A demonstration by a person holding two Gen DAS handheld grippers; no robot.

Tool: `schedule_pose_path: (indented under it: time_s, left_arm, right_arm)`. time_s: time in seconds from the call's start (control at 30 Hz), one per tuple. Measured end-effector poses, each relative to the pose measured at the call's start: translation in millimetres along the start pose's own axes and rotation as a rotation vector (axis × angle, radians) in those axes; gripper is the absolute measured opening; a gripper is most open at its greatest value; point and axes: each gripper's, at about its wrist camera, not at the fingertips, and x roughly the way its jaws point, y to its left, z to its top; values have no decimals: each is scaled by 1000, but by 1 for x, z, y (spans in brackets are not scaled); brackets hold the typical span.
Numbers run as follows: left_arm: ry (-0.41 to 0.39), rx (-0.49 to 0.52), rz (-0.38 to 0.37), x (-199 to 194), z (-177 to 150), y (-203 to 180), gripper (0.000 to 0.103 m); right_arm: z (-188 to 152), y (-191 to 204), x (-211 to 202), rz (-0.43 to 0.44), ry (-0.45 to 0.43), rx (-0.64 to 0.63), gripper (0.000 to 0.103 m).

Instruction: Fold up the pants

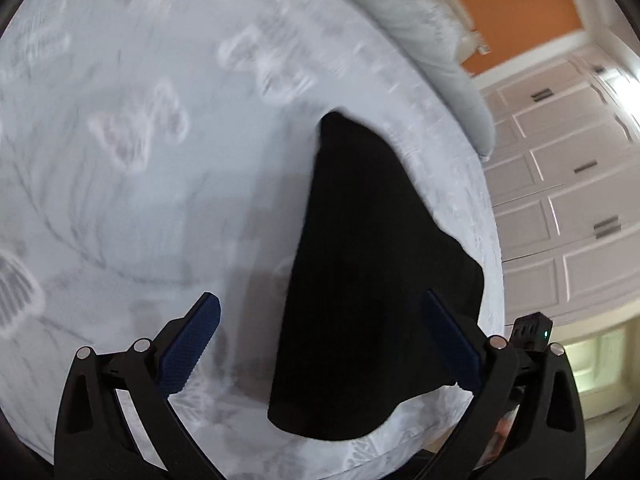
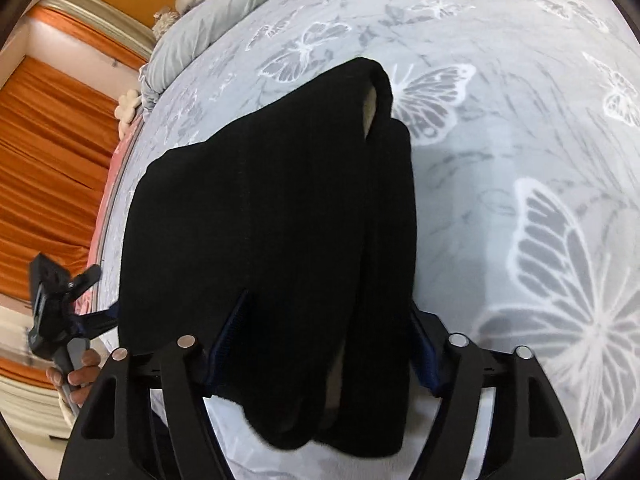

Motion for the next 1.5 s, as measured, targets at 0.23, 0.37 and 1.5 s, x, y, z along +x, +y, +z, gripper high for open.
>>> schedule_pose_path:
  time_s: [0.23,0.37,1.5]
  left_arm:
    - [172,138,42,49,-25,-19,98]
    - [161,258,98,63,-37,-43,78]
    - [-225,528,631,-10,-77,-70,95]
  right_arm:
    - [-15,-1,4,4,23,-15,88]
    - [-18,5,4,20,-35,-61,58]
    - [-14,130,21,-218,-131,-366,31]
